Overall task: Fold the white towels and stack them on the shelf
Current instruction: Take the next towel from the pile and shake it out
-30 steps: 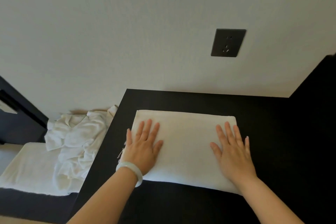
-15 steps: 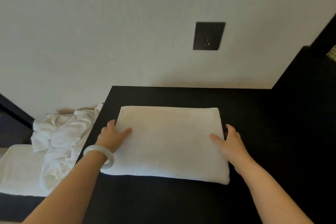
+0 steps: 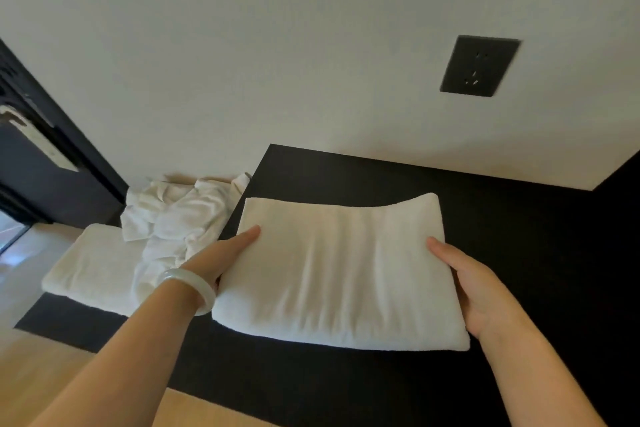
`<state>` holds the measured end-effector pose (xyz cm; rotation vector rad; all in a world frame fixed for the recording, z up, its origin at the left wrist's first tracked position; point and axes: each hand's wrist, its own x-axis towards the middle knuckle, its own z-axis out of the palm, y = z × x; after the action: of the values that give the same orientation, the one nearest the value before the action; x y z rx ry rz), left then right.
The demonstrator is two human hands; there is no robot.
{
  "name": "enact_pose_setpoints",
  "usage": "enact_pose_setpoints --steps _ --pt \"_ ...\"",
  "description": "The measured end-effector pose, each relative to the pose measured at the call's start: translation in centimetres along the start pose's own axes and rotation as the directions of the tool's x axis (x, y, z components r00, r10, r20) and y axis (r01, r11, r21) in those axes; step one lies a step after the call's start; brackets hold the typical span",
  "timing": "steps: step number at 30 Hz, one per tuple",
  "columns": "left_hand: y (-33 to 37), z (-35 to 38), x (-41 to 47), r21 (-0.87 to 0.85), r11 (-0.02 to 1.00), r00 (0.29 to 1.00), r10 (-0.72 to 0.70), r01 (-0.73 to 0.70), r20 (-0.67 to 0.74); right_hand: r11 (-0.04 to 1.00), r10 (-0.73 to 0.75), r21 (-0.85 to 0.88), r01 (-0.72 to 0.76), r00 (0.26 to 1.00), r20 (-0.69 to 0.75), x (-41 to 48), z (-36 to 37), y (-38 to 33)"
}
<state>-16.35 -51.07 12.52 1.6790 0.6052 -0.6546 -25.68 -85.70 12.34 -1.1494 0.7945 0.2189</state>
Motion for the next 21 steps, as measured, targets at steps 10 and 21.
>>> enact_pose_setpoints --steps 10,21 --pt "-6.5 -19.9 -3.2 -0.144 0.983 0.992 0.110 -0.117 -0.056 0.968 -0.047 -0.242 0.062 0.997 0.069 -5.9 21.4 4.8" --pt "-13.0 -40.6 3.4 0.047 0.996 0.987 0.085 -0.079 -0.133 0.950 -0.020 -0.307 0.065 0.989 0.149 -5.0 44.6 18.7"
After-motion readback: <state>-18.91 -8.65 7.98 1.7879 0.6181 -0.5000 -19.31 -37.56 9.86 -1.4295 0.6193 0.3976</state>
